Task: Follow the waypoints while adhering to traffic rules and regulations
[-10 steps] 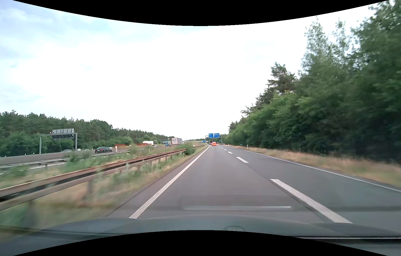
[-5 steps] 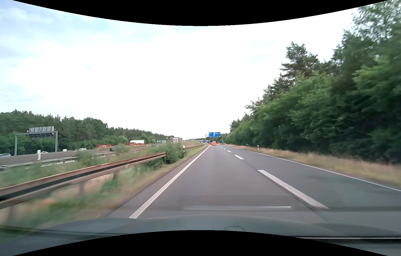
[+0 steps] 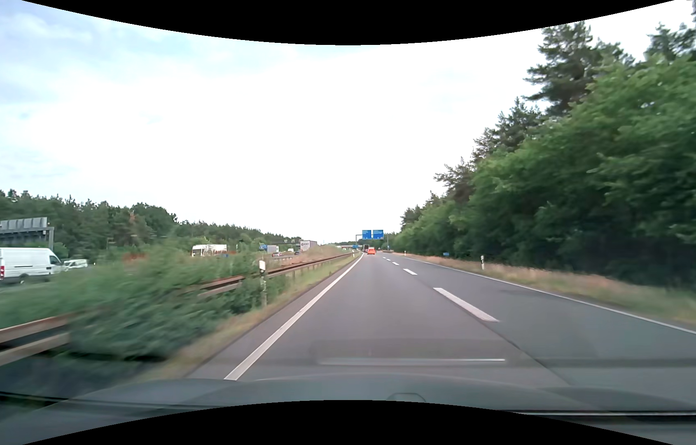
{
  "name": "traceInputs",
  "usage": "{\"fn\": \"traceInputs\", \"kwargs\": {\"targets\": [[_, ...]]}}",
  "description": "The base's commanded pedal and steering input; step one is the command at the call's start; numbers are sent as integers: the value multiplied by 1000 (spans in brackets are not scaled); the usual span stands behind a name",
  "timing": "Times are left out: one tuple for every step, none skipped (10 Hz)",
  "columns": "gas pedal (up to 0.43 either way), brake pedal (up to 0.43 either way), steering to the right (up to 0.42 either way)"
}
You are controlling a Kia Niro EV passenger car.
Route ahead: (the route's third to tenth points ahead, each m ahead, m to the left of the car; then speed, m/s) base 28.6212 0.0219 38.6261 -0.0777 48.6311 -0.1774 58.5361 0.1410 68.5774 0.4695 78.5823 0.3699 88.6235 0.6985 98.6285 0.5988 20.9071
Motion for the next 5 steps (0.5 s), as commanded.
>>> {"fn": "traceInputs", "kwargs": {"targets": [[130,0,-6],[130,0,-6],[130,0,-6],[130,0,-6],[130,0,-6]]}}
